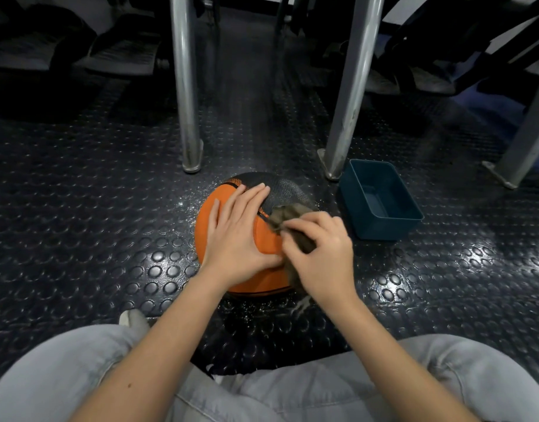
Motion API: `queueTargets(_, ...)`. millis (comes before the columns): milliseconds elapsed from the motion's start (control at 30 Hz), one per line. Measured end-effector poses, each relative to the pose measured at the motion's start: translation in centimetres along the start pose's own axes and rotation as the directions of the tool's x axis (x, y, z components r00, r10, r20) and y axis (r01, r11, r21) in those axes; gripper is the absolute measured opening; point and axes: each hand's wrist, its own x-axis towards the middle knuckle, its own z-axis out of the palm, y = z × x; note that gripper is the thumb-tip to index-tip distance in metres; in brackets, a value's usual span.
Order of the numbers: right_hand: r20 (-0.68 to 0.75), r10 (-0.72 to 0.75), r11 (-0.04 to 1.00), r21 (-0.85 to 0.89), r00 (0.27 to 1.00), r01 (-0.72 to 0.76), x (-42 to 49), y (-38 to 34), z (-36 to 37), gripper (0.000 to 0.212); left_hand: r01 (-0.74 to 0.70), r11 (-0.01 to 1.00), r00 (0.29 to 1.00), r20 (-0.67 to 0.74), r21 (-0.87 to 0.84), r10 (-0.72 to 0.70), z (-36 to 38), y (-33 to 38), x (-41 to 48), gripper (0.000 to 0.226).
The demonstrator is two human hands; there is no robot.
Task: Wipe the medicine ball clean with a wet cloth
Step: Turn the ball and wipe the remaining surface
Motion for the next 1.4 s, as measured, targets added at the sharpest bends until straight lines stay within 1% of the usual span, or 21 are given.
queueTargets(67,0.022,-0.046,0.999,-0.001,0.999,0.046,0.3,0.2,0.0,0.017,-0.004,1.0,1.0,0.017,0.001,0.004,0.0,0.0,-0.1,0.111)
queueTargets(200,-0.002,0.255,0.964,0.071,0.967,-0.254,2.4,2.9,-0.8,0.011,-0.031,0.999,0.999,0.036,0.032,0.03,0.0,0.2,-0.1,0.115)
queueTargets(267,-0.009,0.319,0.945,0.082,0.948,-0.317,2.4,3.0,-0.7,0.013,-0.037,0.999,0.999,0.03,0.037,0.036,0.1,0.4,-0.1,0.114)
queueTargets(300,-0.021,0.284,0.958,0.056,0.959,-0.283,1.9,2.5,-0.6,0.013,-0.032,0.999,0.999,0.021,0.036,0.032,0.2,0.4,-0.1,0.114)
queueTargets(433,0.0,-0.043,0.999,-0.025,0.999,0.043,-0.2,0.1,0.2,0.017,-0.006,1.0,1.0,0.003,0.018,0.006,0.1,0.1,-0.2,0.108)
queueTargets(467,0.008,-0.066,0.997,-0.027,0.998,0.066,-0.1,0.2,0.1,0.016,-0.01,1.0,1.0,0.008,0.014,0.01,0.1,0.0,-0.2,0.109)
queueTargets(533,0.005,0.041,0.999,0.013,0.999,-0.041,0.8,1.3,-0.1,0.012,-0.019,1.0,1.0,0.019,0.012,0.019,0.0,0.0,-0.2,0.112)
queueTargets(633,-0.017,0.306,0.946,0.121,0.952,-0.301,1.8,2.8,-0.6,0.011,-0.037,0.999,0.999,0.015,0.025,0.037,0.2,0.2,-0.1,0.114)
queueTargets(667,-0.027,0.329,0.938,0.119,0.944,-0.324,1.7,2.7,-0.6,0.012,-0.039,0.999,0.999,0.013,0.03,0.039,0.3,0.4,0.0,0.114)
queueTargets(700,-0.038,0.306,0.949,0.087,0.951,-0.301,1.4,2.2,-0.5,0.012,-0.036,0.999,0.999,0.007,0.036,0.036,0.4,0.4,0.0,0.113)
queueTargets(800,-0.016,0.103,0.994,0.033,0.995,-0.103,-0.2,0.5,-0.3,0.013,-0.018,1.0,1.0,-0.016,0.015,0.018,0.4,0.1,-0.2,0.11)
queueTargets(867,0.016,0.059,0.998,0.031,0.998,-0.059,0.0,0.8,-0.5,0.013,-0.024,1.0,1.0,-0.019,-0.004,0.024,0.2,-0.3,-0.4,0.11)
queueTargets(933,0.0,0.185,0.981,0.058,0.983,-0.184,1.3,2.3,-0.6,0.012,-0.038,0.999,0.999,-0.014,-0.003,0.038,0.2,-0.4,-0.3,0.113)
queueTargets(1000,0.007,0.375,0.92,0.121,0.927,-0.373,2.2,3.5,-0.8,0.015,-0.065,0.998,0.998,-0.007,0.023,0.065,0.3,-0.3,-0.4,0.113)
queueTargets(1033,0.012,0.43,0.891,0.152,0.903,-0.427,2.2,3.7,-0.7,0.015,-0.077,0.997,0.997,-0.009,0.024,0.077,0.5,-0.3,-0.4,0.112)
queueTargets(1100,0.012,0.451,0.876,0.184,0.892,-0.446,1.8,3.5,-0.5,0.014,-0.071,0.995,0.997,-0.047,-0.063,0.068,0.2,-0.3,-0.4,0.097)
queueTargets(1200,0.024,0.409,0.891,0.207,0.912,-0.405,1.0,2.9,-0.7,0.014,0.048,0.929,0.989,-0.112,-0.368,-0.096,-1.1,-0.8,0.8,0.048)
queueTargets(1267,0.017,0.338,0.927,0.165,0.941,-0.336,0.6,2.7,-0.8,0.015,0.132,0.859,0.96,-0.152,-0.494,-0.235,-1.4,-1.0,2.4,0.028)
queueTargets(1300,0.007,0.279,0.953,0.123,0.96,-0.278,0.4,2.5,-0.8,0.012,0.188,0.876,0.945,-0.16,-0.444,-0.284,-1.3,-1.0,3.0,0.027)
queueTargets(1333,-0.004,0.199,0.977,0.072,0.98,-0.198,0.2,2.1,-0.7,0.01,0.234,0.916,0.94,-0.163,-0.327,-0.298,-1.1,-1.0,3.4,0.028)
queueTargets(1400,-0.013,0.002,1.0,-0.015,1.0,-0.002,-0.6,0.9,-0.2,0.011,0.237,0.953,0.951,-0.153,-0.19,-0.268,-0.7,-1.2,3.5,0.032)
